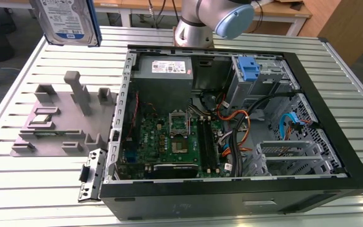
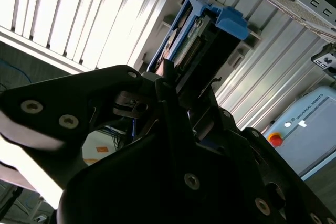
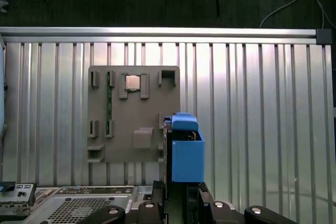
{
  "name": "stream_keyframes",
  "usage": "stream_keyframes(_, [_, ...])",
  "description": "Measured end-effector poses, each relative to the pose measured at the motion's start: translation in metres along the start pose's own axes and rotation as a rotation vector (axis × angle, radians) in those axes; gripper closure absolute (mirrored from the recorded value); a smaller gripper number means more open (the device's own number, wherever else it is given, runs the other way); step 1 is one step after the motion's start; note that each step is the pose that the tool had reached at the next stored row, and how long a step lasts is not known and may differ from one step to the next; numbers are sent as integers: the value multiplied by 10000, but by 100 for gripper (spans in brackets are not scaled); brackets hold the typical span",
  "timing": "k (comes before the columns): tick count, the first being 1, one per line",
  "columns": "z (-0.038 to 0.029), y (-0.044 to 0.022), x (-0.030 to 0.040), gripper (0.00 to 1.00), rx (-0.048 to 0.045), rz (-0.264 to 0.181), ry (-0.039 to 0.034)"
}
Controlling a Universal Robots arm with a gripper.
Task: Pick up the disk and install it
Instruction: 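Pick up the disk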
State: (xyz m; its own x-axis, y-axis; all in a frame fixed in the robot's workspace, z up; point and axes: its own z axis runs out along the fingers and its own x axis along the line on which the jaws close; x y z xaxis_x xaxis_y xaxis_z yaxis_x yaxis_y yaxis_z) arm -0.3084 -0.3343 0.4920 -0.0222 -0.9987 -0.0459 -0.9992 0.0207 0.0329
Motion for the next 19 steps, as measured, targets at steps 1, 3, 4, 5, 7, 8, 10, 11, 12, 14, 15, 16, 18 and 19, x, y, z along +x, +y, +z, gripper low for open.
stream_keyframes(1, [0,-11,0,65,0,0,0])
stream_keyframes(3, [-1,-34,-1,65,0,1,0])
stream_keyframes(4, [-1,-45,-1,65,0,0,0])
stream_keyframes(5, [-2,-57,-1,65,0,0,0])
stream_keyframes(7, [-2,-79,-2,65,1,1,0])
stream_keyframes(8, [-3,-90,-2,65,-1,1,0])
stream_keyframes(10, [-4,-111,-3,65,0,1,0])
stream_keyframes(11, [-4,-122,-3,65,0,1,0])
stream_keyframes(12, [-4,-132,-3,65,0,1,0])
stream_keyframes(14, [-5,-153,-4,65,0,0,0])
stream_keyframes(15, [-5,-163,-4,65,0,0,0])
stream_keyframes(16, [-5,-172,-4,65,0,0,0])
stream_keyframes(18, [-6,-192,-4,65,0,0,0])
stream_keyframes(19, [-7,-202,-5,65,0,0,0])
